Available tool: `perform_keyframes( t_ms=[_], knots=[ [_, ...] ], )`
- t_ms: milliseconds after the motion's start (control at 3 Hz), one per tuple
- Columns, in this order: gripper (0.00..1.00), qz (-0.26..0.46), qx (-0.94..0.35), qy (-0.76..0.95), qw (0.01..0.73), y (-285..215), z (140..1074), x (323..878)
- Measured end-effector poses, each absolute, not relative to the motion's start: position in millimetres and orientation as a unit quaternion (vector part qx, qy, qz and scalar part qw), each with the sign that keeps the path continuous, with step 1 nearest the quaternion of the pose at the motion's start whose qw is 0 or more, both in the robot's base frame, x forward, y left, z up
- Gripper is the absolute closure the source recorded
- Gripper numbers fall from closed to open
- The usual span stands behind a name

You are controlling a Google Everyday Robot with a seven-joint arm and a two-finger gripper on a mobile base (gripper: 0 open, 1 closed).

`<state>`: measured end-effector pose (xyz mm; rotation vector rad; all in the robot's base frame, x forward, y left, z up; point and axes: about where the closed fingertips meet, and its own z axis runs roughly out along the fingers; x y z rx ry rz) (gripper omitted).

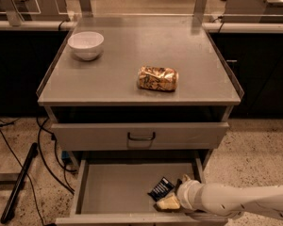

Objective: Pick rxbar blueberry from middle drawer and place on counter

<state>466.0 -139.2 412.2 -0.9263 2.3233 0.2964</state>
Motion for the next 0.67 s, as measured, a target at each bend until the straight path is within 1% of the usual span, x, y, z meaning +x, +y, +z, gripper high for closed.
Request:
perform_keyframes(
  t_ms=[333, 667],
  knots=[
    [0.43, 0.113, -0.351, 0.877, 0.308, -132.8, 399.8, 473.4],
    [0.43, 0.114, -0.354, 0.875, 0.309, -127.5, 392.8, 477.4]
  ],
)
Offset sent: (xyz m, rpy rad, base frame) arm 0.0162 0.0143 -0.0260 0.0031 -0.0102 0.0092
